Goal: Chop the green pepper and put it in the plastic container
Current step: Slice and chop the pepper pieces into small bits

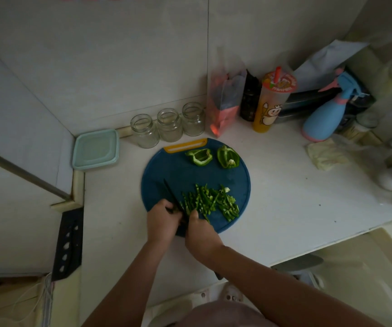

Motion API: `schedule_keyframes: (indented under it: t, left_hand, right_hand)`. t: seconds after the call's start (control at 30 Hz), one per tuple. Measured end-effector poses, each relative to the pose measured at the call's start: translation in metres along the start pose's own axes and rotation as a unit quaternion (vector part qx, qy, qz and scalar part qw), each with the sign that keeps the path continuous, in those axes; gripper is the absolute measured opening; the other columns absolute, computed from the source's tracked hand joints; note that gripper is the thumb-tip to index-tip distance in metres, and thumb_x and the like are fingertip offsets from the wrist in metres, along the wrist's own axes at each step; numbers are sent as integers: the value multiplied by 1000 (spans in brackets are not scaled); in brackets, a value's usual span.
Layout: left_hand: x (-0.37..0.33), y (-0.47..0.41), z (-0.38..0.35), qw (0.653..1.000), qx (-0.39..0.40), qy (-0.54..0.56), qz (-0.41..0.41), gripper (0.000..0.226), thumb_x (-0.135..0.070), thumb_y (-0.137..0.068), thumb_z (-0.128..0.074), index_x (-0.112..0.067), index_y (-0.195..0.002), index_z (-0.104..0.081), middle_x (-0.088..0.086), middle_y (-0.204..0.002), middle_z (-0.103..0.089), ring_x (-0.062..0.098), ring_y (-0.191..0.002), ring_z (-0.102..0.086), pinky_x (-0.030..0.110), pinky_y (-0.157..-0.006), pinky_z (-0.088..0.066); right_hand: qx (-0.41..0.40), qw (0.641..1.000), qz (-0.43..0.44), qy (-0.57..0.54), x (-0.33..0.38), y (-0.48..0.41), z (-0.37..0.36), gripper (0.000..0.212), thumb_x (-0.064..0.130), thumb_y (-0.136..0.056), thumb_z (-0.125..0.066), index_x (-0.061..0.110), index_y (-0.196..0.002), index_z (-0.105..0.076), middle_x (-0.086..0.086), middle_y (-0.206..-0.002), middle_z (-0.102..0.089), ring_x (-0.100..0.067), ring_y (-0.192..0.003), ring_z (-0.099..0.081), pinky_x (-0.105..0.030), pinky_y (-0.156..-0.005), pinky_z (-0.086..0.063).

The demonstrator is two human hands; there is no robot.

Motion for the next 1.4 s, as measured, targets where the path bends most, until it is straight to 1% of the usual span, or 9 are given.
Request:
schedule_keyframes:
  t: [0.13, 0.23, 0.5, 0.67, 0.83, 0.97, 1.17, 1.3, 1.4]
  left_hand:
    - [3, 0, -2, 1000, 1, 5, -8, 14, -12, -74, -70, -14, -82, -60, 2, -73, -66, 21, -68, -65, 35, -66, -55]
    - [3, 4, -1, 1000, 1, 22, -4, 13, -12, -77, -70, -16, -81, -58, -7, -66, -60, 14, -62, -60, 25, -57, -49]
    - [17, 6, 2, 993, -18, 104, 48, 12, -8, -80, -69, -12, -90, -63, -2, -68, -61, 4, -58, -58, 6, -43, -43]
    - [28, 7, 1, 974, -30, 193, 112, 13, 0, -81, -65, -4, -92, -61, 7, -67, -65, 20, -58, -66, 31, -61, -58]
    - [23, 2, -2, 970, -14, 216, 114, 18, 1, -79, -68, -12, -69, -62, 0, -51, -64, 14, -49, -64, 27, -57, -56]
    - [15, 1, -1, 985, -8, 152, 84, 21, -4, -78, -70, -16, -62, -63, 9, -61, -67, 27, -63, -67, 40, -69, -58]
    - [7, -2, -2, 999, 0, -3, 36, 18, -17, -77, -69, -19, -62, -58, 5, -64, -66, 26, -65, -66, 41, -64, -56]
    - [6, 1, -4, 999, 7, 11, 38, 26, -10, -72, -67, -15, -50, -55, 16, -58, -65, 33, -59, -65, 48, -60, -56]
    - [7, 0, -5, 999, 12, 20, 42, 23, -5, -72, -64, -9, -50, -59, 19, -57, -65, 34, -59, -65, 50, -61, -56]
  right_hand:
    - [-3, 1000, -14, -25, -3, 3, -2, 39, 3, -91, -38, 5, -129, -30, -20, -108, -60, -35, -99, -61, -39, -72, -47]
    - [-7, 999, -10, -44, 2, -2, -2, 29, 7, -92, -40, 5, -121, -36, -17, -105, -61, -32, -95, -62, -39, -74, -49]
    - [-37, 994, -16, -99, 3, -9, 8, 12, 10, -94, -41, 7, -106, -38, -18, -103, -61, -33, -93, -62, -35, -66, -44]
    - [-45, 996, -17, -78, -13, 1, 3, 19, 10, -96, -35, 5, -114, -37, -19, -103, -60, -35, -92, -61, -38, -70, -47]
    - [-44, 997, -7, -64, -19, -1, 8, 23, 13, -98, -35, 3, -118, -37, -21, -104, -61, -36, -92, -61, -38, -71, -46]
    - [-53, 997, 0, -63, -25, 2, 13, 23, 15, -98, -37, 4, -117, -39, -22, -101, -62, -37, -89, -61, -38, -68, -45]
    - [-71, 995, 26, -61, -24, 15, 16, 22, 15, -98, -38, 5, -118, -38, -22, -98, -64, -36, -86, -62, -42, -71, -47]
    - [-80, 996, 47, -11, -18, 20, 10, 17, 16, -98, -36, 6, -112, -37, -21, -89, -64, -39, -78, -61, -42, -63, -45]
    - [-73, 995, 57, 34, -16, 20, 4, 17, 14, -97, -35, 7, -112, -36, -21, -88, -63, -39, -75, -61, -40, -60, -44]
Point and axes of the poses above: each hand's wrist, its own y-axis away from the middle knuckle, its own z-axis out of the back of the hand, x = y × z, the point moved 9 cm from there along -y, towards the middle knuckle
